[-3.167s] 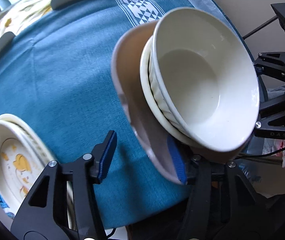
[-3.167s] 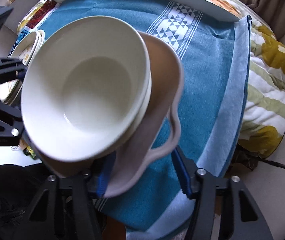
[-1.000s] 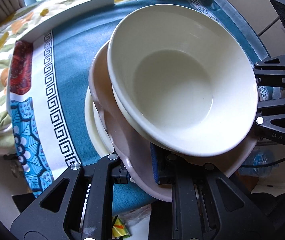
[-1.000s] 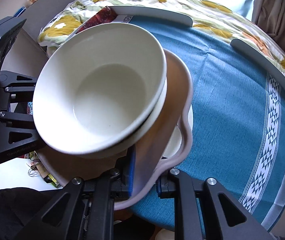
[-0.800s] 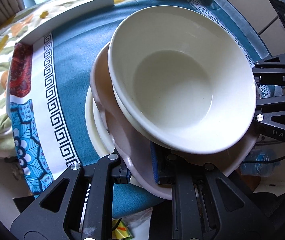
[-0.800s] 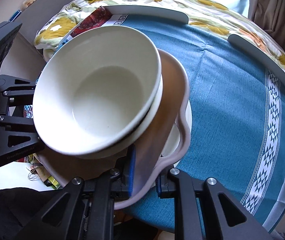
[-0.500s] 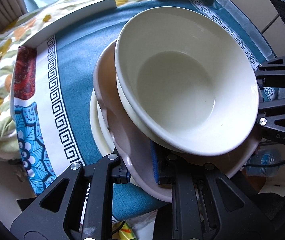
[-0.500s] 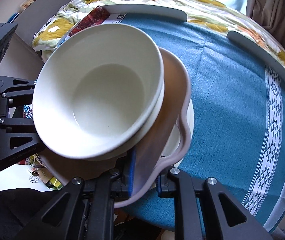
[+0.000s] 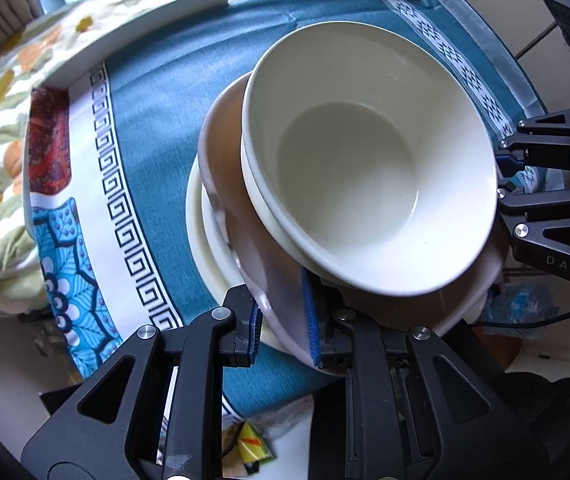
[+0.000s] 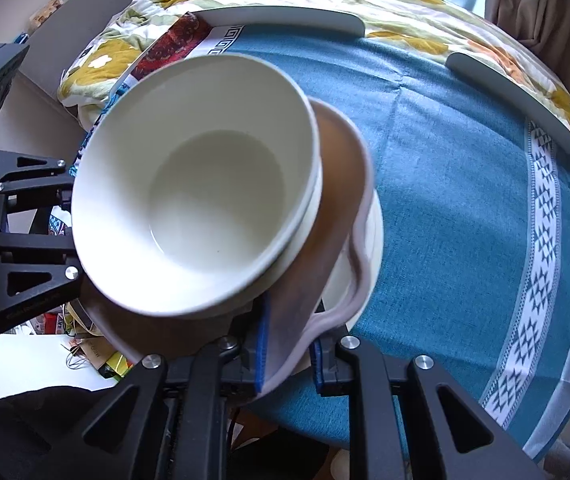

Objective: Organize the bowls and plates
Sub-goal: 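Carry the nested bowl stack with the left gripper over the plate stack, then lower the bowl stack onto the plates and open the left gripper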

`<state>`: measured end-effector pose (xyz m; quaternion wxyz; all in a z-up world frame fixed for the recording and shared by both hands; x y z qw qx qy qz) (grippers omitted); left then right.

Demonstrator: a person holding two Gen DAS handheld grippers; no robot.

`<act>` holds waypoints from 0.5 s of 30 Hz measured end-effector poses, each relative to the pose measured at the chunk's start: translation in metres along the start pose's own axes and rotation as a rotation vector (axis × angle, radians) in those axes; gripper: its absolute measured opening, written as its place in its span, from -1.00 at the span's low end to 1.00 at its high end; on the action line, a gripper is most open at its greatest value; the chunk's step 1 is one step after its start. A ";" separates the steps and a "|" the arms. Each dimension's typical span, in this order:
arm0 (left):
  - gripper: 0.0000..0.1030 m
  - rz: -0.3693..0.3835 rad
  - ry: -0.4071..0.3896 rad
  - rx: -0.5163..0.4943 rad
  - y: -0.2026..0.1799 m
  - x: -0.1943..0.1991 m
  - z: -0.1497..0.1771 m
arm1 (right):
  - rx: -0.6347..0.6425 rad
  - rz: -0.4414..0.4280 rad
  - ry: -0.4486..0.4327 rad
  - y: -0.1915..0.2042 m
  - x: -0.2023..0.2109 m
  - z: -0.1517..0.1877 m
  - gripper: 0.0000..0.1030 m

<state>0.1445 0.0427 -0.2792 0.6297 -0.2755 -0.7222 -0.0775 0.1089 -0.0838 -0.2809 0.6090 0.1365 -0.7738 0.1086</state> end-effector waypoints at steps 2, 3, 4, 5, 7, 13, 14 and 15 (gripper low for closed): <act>-0.71 -0.002 0.008 0.006 0.000 0.004 0.000 | -0.001 0.001 0.006 -0.002 0.005 0.000 -0.58; -0.71 -0.006 0.012 0.000 0.000 0.006 0.001 | -0.002 -0.001 0.006 -0.002 0.006 0.001 -0.54; -0.71 -0.010 0.012 -0.007 0.000 0.008 0.001 | -0.003 -0.003 0.004 -0.003 0.009 0.002 -0.53; -0.71 -0.014 0.013 -0.012 -0.001 0.012 0.001 | -0.009 -0.007 0.001 -0.004 0.012 0.003 -0.51; -0.71 -0.014 0.018 -0.016 -0.002 0.019 0.004 | -0.019 -0.008 0.002 -0.006 0.016 0.003 -0.50; -0.70 -0.026 -0.004 -0.004 -0.010 0.034 0.014 | -0.037 -0.016 -0.022 -0.012 0.036 0.012 -0.50; -0.70 -0.025 -0.022 0.003 -0.014 0.040 0.017 | -0.037 -0.018 -0.031 -0.013 0.041 0.014 -0.49; -0.70 -0.023 -0.037 0.010 -0.017 0.044 0.019 | -0.038 -0.022 -0.040 -0.014 0.045 0.017 -0.49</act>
Point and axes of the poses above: each gripper's, at about its wrist camera, not at the fingertips, and x roughly against the way its jaws point, y to its left, z to its underside, the point moved 3 cm from there along -x, roughly the way its jaws point, and after that the axes turned 9 degrees about z, right-handed, at the moved point
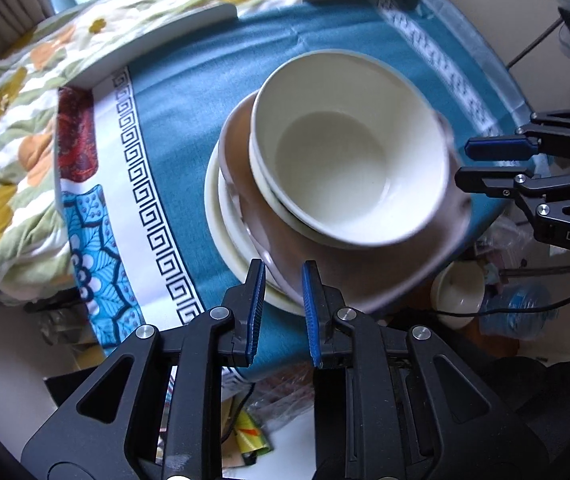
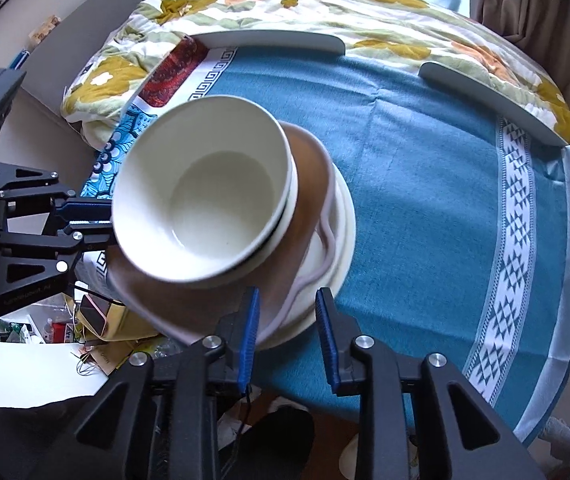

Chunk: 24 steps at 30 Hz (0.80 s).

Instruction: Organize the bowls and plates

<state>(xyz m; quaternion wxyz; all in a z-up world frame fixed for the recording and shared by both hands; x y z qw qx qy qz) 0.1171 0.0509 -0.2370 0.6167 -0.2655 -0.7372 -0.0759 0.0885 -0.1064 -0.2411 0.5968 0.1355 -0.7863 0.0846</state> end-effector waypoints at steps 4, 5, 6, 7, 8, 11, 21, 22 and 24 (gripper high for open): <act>-0.70 -0.002 -0.071 0.043 -0.015 0.027 0.011 | -0.010 -0.002 -0.039 -0.004 0.021 0.012 -0.49; -0.70 0.006 -0.097 0.047 -0.019 0.037 0.013 | -0.013 0.002 -0.057 -0.004 0.031 0.015 -0.49; -0.70 0.017 -0.133 0.050 -0.026 0.049 0.015 | -0.014 0.009 -0.081 -0.005 0.042 0.017 -0.49; -0.70 0.024 -0.180 0.051 -0.034 0.065 0.016 | -0.017 0.015 -0.111 -0.006 0.055 0.019 -0.49; -0.70 0.024 -0.244 0.052 -0.042 0.084 0.016 | -0.023 0.025 -0.146 -0.007 0.073 0.022 -0.50; -0.70 -0.005 -0.437 0.059 -0.064 0.139 0.016 | -0.062 0.064 -0.280 -0.010 0.131 0.025 -0.33; 0.99 -0.139 -0.890 0.074 -0.112 0.233 0.030 | -0.252 0.209 -0.648 -0.025 0.248 0.044 0.75; 0.99 -0.164 -0.906 0.077 -0.115 0.234 0.032 | -0.272 0.230 -0.674 -0.026 0.252 0.047 0.75; 0.99 -0.203 -0.934 0.081 -0.119 0.234 0.035 | -0.308 0.255 -0.720 -0.027 0.258 0.054 0.75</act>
Point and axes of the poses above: each gripper's, at about its wrist camera, not at the fingertips, and x roughly against the way its jaws point, y to its left, z to its underside, the point moved 3 cm from there along -x, roughly the way its jaws point, and after that the axes turned 9 degrees about z, right-handed, at the moved point
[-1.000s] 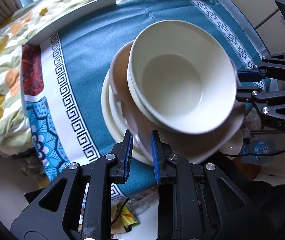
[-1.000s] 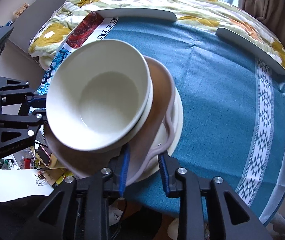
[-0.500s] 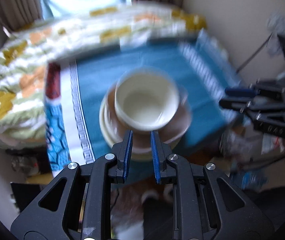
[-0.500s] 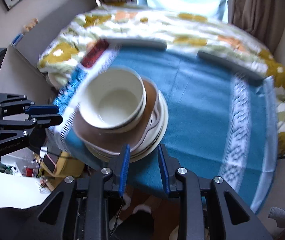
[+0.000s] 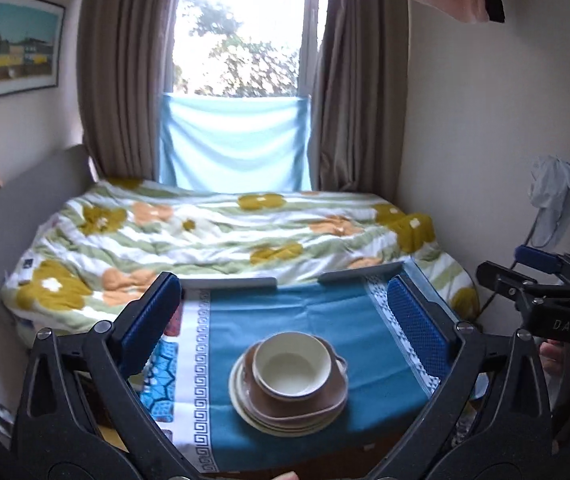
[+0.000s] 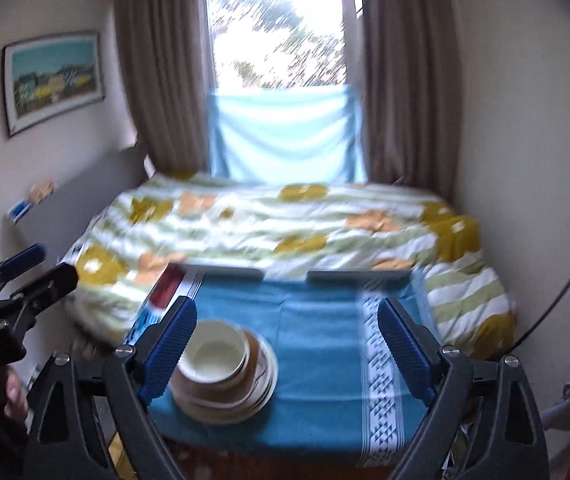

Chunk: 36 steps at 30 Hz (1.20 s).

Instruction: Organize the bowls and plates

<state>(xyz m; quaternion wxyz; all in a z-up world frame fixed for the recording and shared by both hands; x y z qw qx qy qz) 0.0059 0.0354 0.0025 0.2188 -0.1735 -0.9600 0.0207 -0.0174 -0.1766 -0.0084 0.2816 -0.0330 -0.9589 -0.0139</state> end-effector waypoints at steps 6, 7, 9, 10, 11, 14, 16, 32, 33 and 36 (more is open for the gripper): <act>0.99 -0.082 -0.061 -0.052 -0.004 0.011 0.015 | -0.029 0.045 -0.052 -0.006 0.005 0.008 0.75; 0.99 -0.088 -0.062 -0.053 -0.003 0.011 0.016 | -0.028 0.054 -0.055 -0.005 0.005 0.009 0.75; 0.99 -0.089 -0.060 -0.052 -0.003 0.013 0.015 | -0.026 0.055 -0.055 -0.004 0.006 0.009 0.75; 0.99 -0.084 -0.060 -0.052 -0.004 0.015 0.016 | -0.023 0.058 -0.058 -0.004 0.008 0.010 0.75; 0.99 -0.085 -0.062 -0.052 -0.005 0.017 0.016 | -0.016 0.061 -0.064 -0.003 0.009 0.010 0.75; 0.99 -0.083 -0.061 -0.058 -0.006 0.017 0.017 | -0.005 0.062 -0.076 -0.001 0.011 0.009 0.75; 0.99 -0.085 -0.061 -0.063 -0.008 0.020 0.016 | -0.006 0.064 -0.082 0.000 0.012 0.009 0.75; 0.99 -0.093 -0.064 -0.055 -0.005 0.031 0.017 | 0.002 0.064 -0.100 0.007 0.014 0.011 0.99; 0.99 -0.094 -0.064 -0.055 -0.005 0.031 0.017 | 0.003 0.064 -0.100 0.007 0.014 0.010 0.99; 0.99 -0.093 -0.064 -0.055 -0.006 0.031 0.017 | 0.001 0.065 -0.101 0.008 0.014 0.011 0.99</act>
Point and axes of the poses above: each gripper's, at about its wrist camera, not at the fingertips, and x roughly against the way its jaws point, y to its left, z to its underside, the point moved 3 cm from there along -x, roughly the way its jaws point, and after that the axes turned 9 degrees about z, right-handed, at the moved point
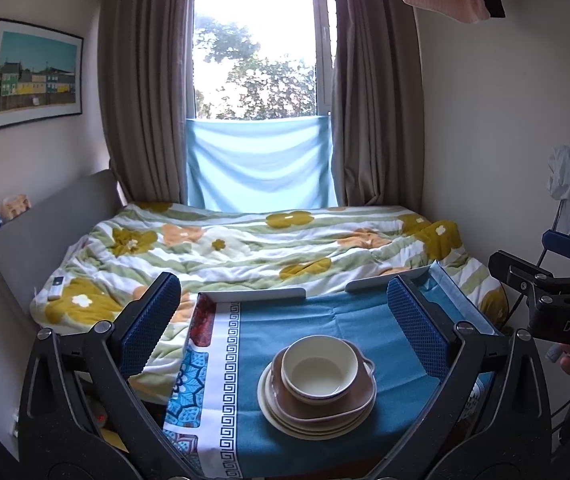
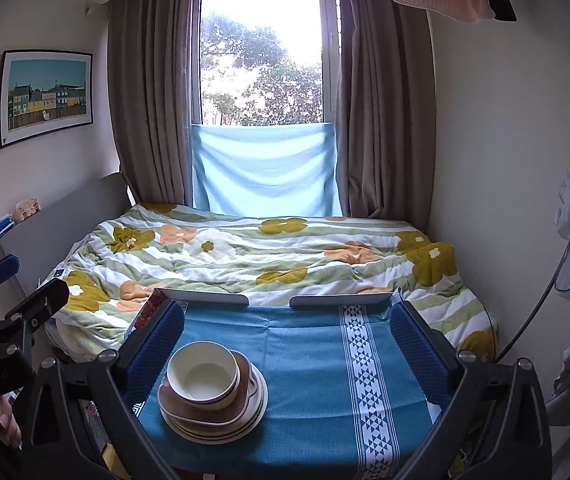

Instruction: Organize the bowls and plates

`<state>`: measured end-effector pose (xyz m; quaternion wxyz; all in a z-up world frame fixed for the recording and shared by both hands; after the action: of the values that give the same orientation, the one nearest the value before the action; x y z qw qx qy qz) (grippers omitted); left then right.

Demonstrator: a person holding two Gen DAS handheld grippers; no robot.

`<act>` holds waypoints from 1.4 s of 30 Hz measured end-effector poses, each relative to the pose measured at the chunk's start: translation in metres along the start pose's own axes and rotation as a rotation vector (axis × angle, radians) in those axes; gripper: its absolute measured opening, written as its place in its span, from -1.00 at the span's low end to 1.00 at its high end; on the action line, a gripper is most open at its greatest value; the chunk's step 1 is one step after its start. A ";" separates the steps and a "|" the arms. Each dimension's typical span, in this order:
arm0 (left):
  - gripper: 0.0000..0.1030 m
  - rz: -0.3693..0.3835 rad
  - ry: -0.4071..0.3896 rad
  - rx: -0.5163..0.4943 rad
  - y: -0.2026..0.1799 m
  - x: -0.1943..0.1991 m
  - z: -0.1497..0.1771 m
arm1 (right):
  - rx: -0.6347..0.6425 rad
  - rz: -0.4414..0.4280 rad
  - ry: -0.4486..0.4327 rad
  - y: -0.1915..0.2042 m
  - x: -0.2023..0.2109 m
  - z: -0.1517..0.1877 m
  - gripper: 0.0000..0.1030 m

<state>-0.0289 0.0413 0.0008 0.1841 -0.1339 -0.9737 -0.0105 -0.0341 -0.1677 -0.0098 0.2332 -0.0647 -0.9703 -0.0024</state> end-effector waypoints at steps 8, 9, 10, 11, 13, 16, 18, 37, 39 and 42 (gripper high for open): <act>0.99 0.000 0.002 0.001 0.000 0.000 -0.001 | -0.003 0.002 0.004 0.001 -0.002 -0.001 0.99; 0.99 0.000 0.001 0.002 0.000 0.000 -0.001 | -0.003 0.001 0.004 0.000 -0.003 -0.001 0.99; 0.99 -0.001 0.002 0.003 0.000 0.001 -0.001 | -0.003 0.001 0.003 0.000 -0.003 -0.001 0.99; 0.99 -0.001 0.001 0.002 0.001 0.000 -0.001 | -0.004 0.001 0.002 -0.001 -0.003 -0.001 0.99; 0.99 -0.004 -0.001 0.002 0.001 0.001 -0.002 | -0.005 0.001 0.001 -0.001 -0.003 -0.001 0.99; 0.99 -0.007 0.000 0.005 0.002 0.000 -0.003 | -0.006 0.000 -0.001 -0.001 -0.003 -0.002 0.99; 0.99 -0.008 0.002 0.004 0.003 -0.001 -0.003 | -0.005 0.000 -0.001 -0.001 -0.003 -0.003 0.99; 0.99 -0.034 0.009 0.014 0.000 -0.004 -0.003 | -0.002 -0.005 -0.004 0.004 -0.005 -0.007 0.99; 0.99 -0.035 0.012 0.017 0.000 -0.006 -0.003 | 0.000 -0.006 -0.003 0.005 -0.006 -0.007 0.99; 0.99 -0.044 0.012 0.022 0.002 -0.007 -0.004 | 0.003 -0.008 -0.003 0.003 -0.007 -0.007 0.99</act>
<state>-0.0209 0.0413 0.0015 0.1911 -0.1102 -0.9754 -0.0045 -0.0249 -0.1654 -0.0071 0.2319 -0.0605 -0.9708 -0.0018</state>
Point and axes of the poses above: each gripper's, at about its wrist camera, not at the fingertips, and x roughly against the way its jaws point, y to its left, z to its underside, the point moved 3 cm from there along -x, roughly the way its jaws point, and after that the axes turned 9 degrees about z, right-handed, at the moved point
